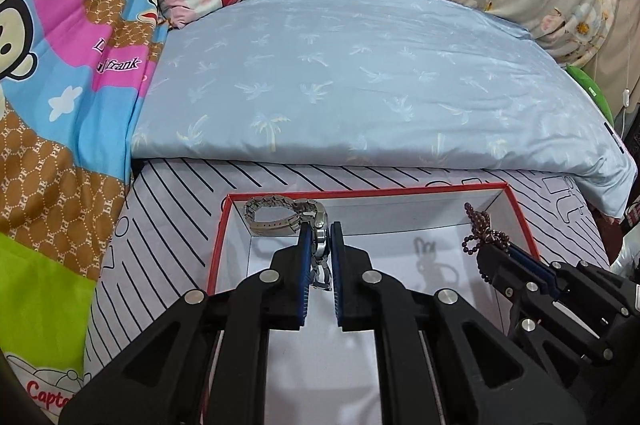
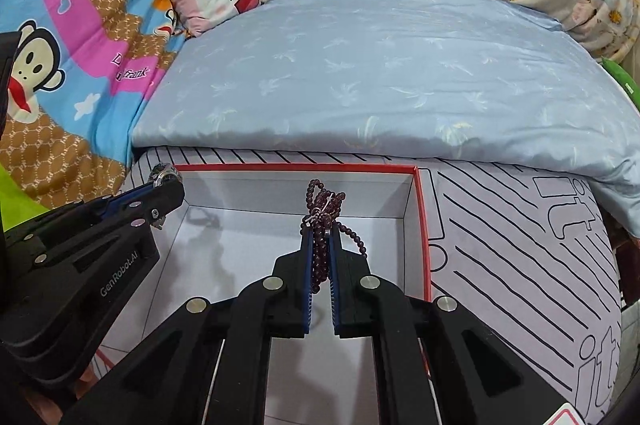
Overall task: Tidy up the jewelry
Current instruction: 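Carry both items into the red box and open both grippers, then withdraw both grippers from the box toward the remaining bracelets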
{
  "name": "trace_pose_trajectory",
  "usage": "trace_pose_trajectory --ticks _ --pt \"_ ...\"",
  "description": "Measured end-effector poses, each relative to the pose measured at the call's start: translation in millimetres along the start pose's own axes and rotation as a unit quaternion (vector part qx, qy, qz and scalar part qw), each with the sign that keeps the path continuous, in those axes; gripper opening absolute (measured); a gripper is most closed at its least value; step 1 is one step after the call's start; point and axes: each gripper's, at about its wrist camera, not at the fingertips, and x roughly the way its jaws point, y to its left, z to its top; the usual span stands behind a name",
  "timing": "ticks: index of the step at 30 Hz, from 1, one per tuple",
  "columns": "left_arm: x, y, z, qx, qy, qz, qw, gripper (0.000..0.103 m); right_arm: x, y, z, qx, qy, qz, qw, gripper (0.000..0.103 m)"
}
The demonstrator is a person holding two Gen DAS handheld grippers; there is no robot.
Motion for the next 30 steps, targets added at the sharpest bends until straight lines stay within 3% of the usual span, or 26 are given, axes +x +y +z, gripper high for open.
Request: trace_pose_trajectory --ticks 3,5,6,15,20,30 --pt "0.9 -2.6 1.4 0.005 -0.006 0.007 0.9999 0.012 -0.9 1.9 0.1 -0.007 -0.008 -0.015 1.000 0.019" --pt "-0.6 -4.3 1.8 0.010 -0.013 0.019 0.9997 0.033 -2.9 2.0 -0.9 -0.008 -0.015 -0.022 1.000 0.028" --pt "-1.1 -3.9 2.6 0.008 -0.015 0.021 0.9996 0.037 -3.8 1.3 -1.3 -0.006 -0.016 -0.020 1.000 0.030" --pt "-14.3 4.6 3.0 -0.007 -0.026 0.029 0.9992 0.038 -21.7 -3.0 -4.9 0.006 -0.028 -0.013 1.000 0.033" --pt "-37.3 9.7 -1.4 -0.010 -0.035 0.033 0.9988 0.038 -54.5 -2.1 -13.3 0.008 -0.049 -0.011 0.999 0.033" --pt "-121.8 20.2 -52.8 -0.013 -0.063 0.045 0.9969 0.050 -137.2 -2.6 -77.2 0.014 -0.075 -0.012 0.997 0.038"
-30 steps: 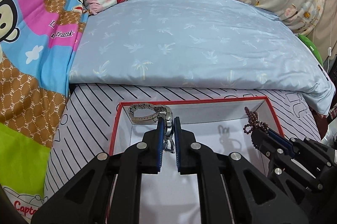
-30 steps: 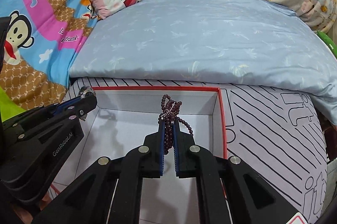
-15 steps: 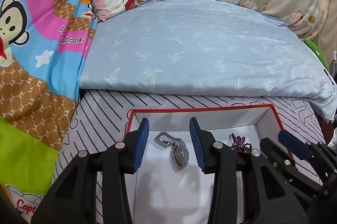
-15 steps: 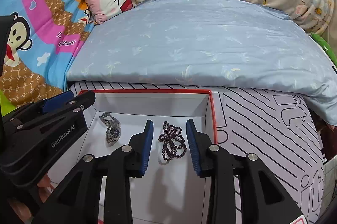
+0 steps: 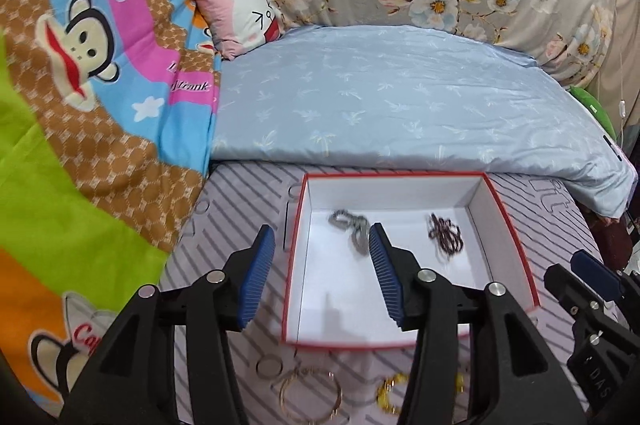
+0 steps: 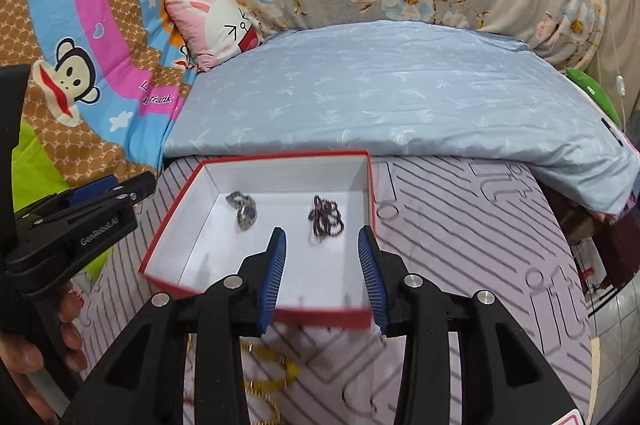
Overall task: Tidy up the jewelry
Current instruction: 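Withdraw both grippers from the box toward the remaining bracelets, then grasp the red bead bracelet with the left gripper while the right grasps the yellow bead bracelet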
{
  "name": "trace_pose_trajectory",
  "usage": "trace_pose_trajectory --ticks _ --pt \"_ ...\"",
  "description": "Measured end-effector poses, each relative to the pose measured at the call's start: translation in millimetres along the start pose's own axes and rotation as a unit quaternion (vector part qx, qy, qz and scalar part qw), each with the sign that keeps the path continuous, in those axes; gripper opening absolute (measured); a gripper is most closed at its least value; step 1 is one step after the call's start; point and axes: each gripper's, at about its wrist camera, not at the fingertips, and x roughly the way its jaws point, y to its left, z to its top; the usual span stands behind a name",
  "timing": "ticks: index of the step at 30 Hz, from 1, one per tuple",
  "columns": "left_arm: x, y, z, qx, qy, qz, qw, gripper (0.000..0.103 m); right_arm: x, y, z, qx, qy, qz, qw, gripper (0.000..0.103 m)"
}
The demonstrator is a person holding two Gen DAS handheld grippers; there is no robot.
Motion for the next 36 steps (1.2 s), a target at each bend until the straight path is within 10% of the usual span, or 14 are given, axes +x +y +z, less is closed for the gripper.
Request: trace_pose_trajectory --ticks 19,28,36 --pt "-30.4 21.0 -172.3 -0.027 0.112 -0.015 0.9932 0.053 -53.9 -16.9 -146.2 0.014 0.079 -0.024 0.997 0.038" --pt "-18.4 14.2 -193.5 -0.023 0.113 -0.009 0.9933 0.052 -35.6 -12.2 -162.8 0.020 0.097 -0.021 0.995 0.035" --pt "-18.5 8.0 -192.7 -0.008 0.093 -0.005 0.9956 0.024 -17.8 -13.0 -161.6 0.023 0.105 -0.022 0.994 0.024"
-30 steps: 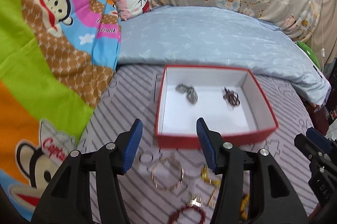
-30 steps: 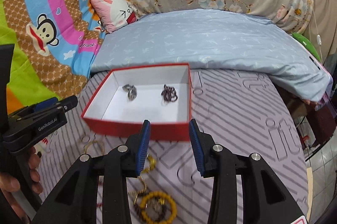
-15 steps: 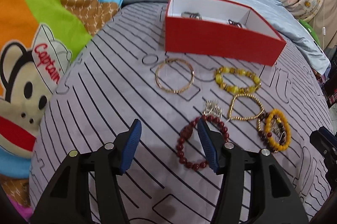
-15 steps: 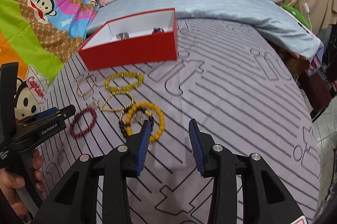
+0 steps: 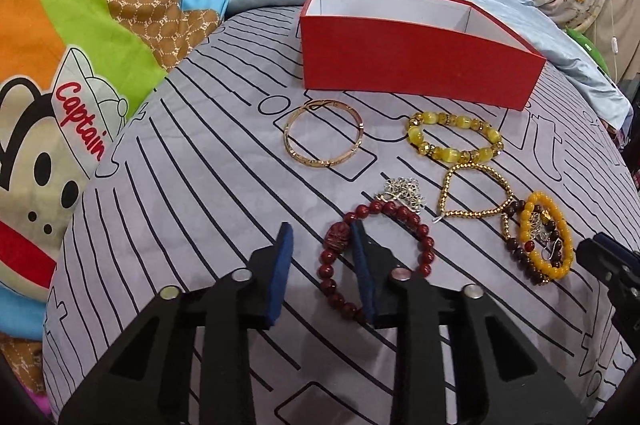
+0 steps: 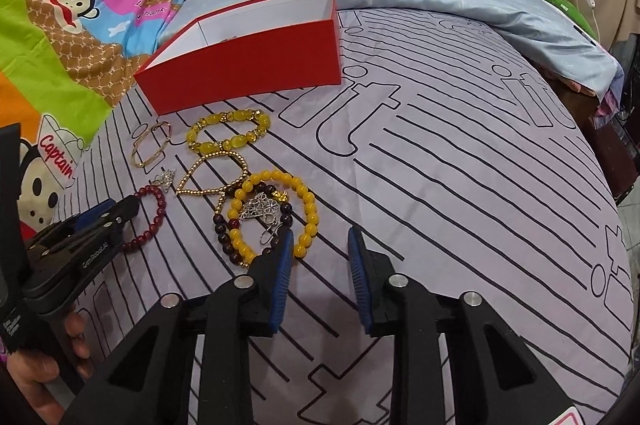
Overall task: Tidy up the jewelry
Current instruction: 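Grasp the red bead bracelet with the left gripper while the right grasps the yellow bead bracelet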
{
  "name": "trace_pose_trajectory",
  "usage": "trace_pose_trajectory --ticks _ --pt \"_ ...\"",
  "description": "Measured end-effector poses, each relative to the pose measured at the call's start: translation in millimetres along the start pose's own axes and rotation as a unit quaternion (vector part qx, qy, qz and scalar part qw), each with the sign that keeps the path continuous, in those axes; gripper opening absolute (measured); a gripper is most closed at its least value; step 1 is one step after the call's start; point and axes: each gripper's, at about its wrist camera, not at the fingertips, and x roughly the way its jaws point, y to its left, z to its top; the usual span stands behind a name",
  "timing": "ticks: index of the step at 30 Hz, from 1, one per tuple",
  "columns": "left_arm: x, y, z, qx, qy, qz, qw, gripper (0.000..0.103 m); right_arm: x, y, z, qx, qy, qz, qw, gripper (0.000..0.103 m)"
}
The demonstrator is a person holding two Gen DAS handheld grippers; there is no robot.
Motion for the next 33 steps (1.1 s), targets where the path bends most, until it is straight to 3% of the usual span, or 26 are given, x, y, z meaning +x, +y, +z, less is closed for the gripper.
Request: trace_pose_trajectory --ticks 3,12,15,20,33 --pt "-1.3 -1.2 -0.3 0.003 -0.001 -0.003 1.0000 0.012 6.9 -0.8 1.7 0.001 0.003 -0.002 1.000 0.020" --pt "-4.6 -1.5 -2.9 0.003 0.002 -0.011 0.9999 0.012 15.6 5.7 4.3 -0.011 0.006 -0.001 1.000 0.018" --pt "-5.5 -0.8 -3.6 -0.001 0.006 -0.017 0.9998 0.012 15.5 2.9 3.2 -0.011 0.007 -0.001 1.000 0.009" --pt "-7.6 0.4 -4.9 -0.006 0.013 -0.027 0.9995 0.012 11.3 -3.1 -0.9 -0.001 0.010 0.008 1.000 0.007" --pt "-38.3 -0.1 -2.7 -0.016 0.009 -0.060 0.9980 0.012 -35.9 -5.1 7.2 0.009 -0.030 0.037 0.999 0.006"
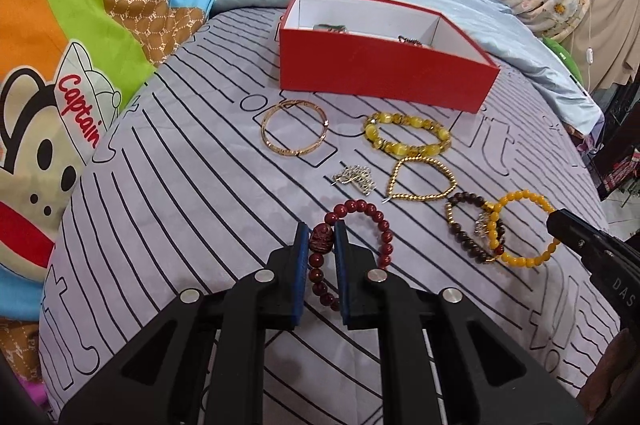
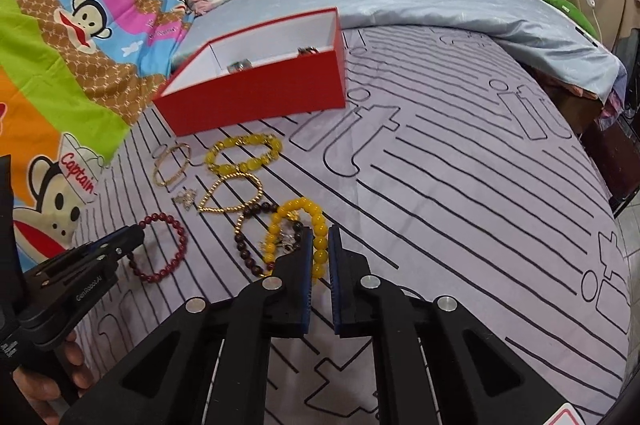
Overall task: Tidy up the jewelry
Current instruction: 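Grasp the red bead bracelet with the left gripper while the right grasps the yellow bead bracelet, then carry both bracelets into the red box and open both grippers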
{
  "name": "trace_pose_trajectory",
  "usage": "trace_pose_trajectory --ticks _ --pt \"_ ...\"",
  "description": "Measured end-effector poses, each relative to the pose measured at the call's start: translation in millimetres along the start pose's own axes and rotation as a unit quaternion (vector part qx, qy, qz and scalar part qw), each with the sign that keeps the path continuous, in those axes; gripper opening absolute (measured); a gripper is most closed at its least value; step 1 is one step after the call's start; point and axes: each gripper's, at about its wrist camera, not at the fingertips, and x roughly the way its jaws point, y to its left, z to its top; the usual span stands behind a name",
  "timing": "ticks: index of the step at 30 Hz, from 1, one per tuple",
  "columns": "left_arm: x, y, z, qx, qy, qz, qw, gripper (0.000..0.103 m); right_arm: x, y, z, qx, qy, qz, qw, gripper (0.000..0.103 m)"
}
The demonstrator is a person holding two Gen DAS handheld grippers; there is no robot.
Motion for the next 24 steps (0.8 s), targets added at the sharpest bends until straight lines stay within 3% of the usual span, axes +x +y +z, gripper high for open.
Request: trace_pose_trajectory --ticks 9,24 --pt "-27.8 -8.1 13.0 0.003 -0.017 -0.023 0.9996 0.012 -24.9 13.1 11.3 -0.010 -0.025 0.021 0.999 0.006" --pt "-46.9 -23.5 35.4 0.024 -0.019 -0.014 0.9994 0.012 -48.1 26.0 32.7 -0.018 -0.052 0.045 0.997 0.007"
